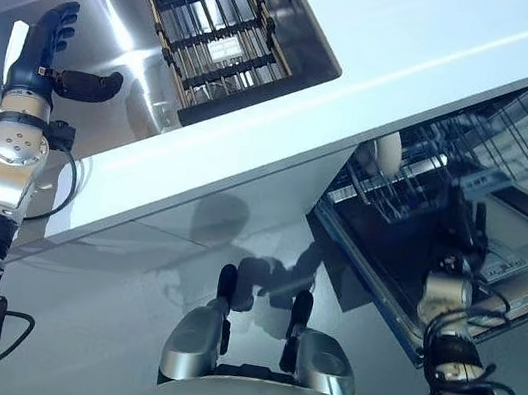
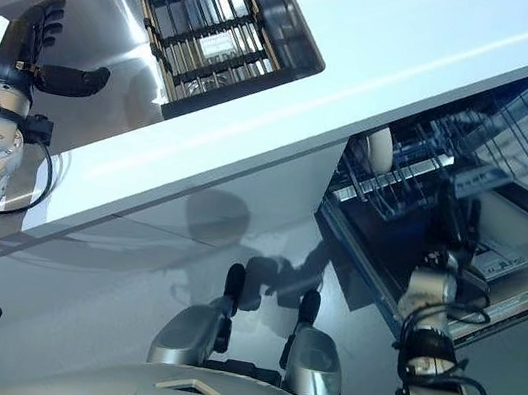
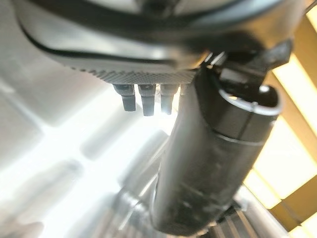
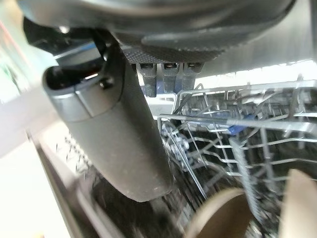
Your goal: Pick up plates and place into dishwasher.
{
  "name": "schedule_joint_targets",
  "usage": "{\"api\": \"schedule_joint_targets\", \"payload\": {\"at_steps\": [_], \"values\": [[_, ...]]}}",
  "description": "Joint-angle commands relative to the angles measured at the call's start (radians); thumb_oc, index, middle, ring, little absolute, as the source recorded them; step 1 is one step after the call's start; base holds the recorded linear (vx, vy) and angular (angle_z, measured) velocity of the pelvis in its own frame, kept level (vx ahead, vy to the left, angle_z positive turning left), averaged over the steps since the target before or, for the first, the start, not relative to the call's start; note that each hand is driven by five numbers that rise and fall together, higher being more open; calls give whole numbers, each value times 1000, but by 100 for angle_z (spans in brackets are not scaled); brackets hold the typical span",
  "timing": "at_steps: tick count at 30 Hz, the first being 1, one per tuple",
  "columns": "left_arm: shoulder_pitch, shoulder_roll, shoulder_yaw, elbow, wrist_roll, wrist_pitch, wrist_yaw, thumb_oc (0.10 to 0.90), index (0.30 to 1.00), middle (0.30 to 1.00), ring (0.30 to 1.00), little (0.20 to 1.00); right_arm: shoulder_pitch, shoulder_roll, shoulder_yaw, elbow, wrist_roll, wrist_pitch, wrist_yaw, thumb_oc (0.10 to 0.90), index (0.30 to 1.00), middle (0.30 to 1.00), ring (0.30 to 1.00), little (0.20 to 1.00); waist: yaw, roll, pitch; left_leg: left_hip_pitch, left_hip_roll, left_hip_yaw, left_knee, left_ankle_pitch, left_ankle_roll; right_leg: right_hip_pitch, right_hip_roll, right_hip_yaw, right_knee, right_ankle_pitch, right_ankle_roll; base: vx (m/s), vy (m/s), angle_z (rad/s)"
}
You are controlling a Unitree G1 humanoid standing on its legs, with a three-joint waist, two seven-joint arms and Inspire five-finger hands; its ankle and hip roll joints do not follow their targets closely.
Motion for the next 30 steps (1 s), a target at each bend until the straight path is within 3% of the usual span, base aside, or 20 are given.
{"api": "schedule_joint_targets", "payload": {"at_steps": [1, 4, 5, 8, 12, 16, 21, 25, 30], "values": [[-97, 34, 8, -13, 31, -126, 20, 800, 900, 900, 900, 900, -397, -23, 114, -374, -231, -81, 223, 800, 900, 900, 900, 900, 60, -6, -116, -21, -69, 46, 127, -149, 16, -60, 67, 16, 247, -199, -22, 87, 44, 1], [-94, 24, 3, 6, 33, -139, 12, 800, 900, 900, 900, 900, -435, -27, 128, -401, -316, -93, 151, 800, 900, 900, 900, 900, 66, -12, -131, -15, -74, 42, 133, -156, 18, -51, 66, 20, 244, -201, -21, 67, 44, 9], [-96, 17, -5, 19, 34, -146, 11, 800, 900, 900, 900, 900, -442, -28, 129, -396, -387, -70, 76, 800, 900, 900, 900, 900, 66, -14, -142, -9, -76, 40, 135, -160, 18, -46, 66, 22, 242, -201, -21, 58, 46, 4], [-87, 12, -6, 13, 35, -144, 11, 800, 900, 900, 900, 900, -422, -44, 124, -361, -489, -1, -16, 800, 900, 900, 900, 900, 65, -16, -156, 4, -78, 38, 132, -163, 20, -40, 65, 27, 238, -200, -18, 49, 63, 4], [-20, 10, 30, -34, 31, -155, 10, 800, 900, 900, 900, 900, -270, -78, 88, -299, -554, 95, -117, 800, 900, 900, 900, 900, 51, -23, -169, 29, -82, 41, 114, -164, 27, -33, 65, 36, 230, -192, -12, 10, 64, 7], [47, -2, 65, -112, 33, -151, 34, 800, 900, 900, 900, 900, -107, -92, 23, -243, -572, 122, -155, 800, 900, 900, 900, 900, 31, -25, -172, 54, -82, 54, 90, -165, 34, -30, 65, 43, 224, -185, -3, -25, 65, 2], [100, -4, 110, -180, 17, -154, 52, 800, 900, 900, 900, 900, 53, -116, -55, -218, -628, 110, -191, 800, 900, 900, 900, 900, -1, -29, -171, 77, -83, 77, 64, -166, 42, -33, 62, 58, 218, -173, 12, -48, 63, -3], [116, -20, 151, -236, -138, -176, -6, 800, 900, 900, 900, 900, 178, -132, -144, -210, -741, 36, -277, 800, 900, 900, 900, 900, -40, -33, -174, 93, -84, 109, 35, -166, 48, -41, 61, 76, 208, -158, 31, -63, 63, -24], [118, -63, 172, -269, -261, -185, -34, 800, 900, 900, 900, 900, 242, -110, -245, -189, -626, -69, -303, 800, 900, 900, 900, 900, -81, -37, -175, 101, -88, 146, 19, -171, 57, -57, 58, 96, 205, -145, 51, -58, 48, -32]]}}
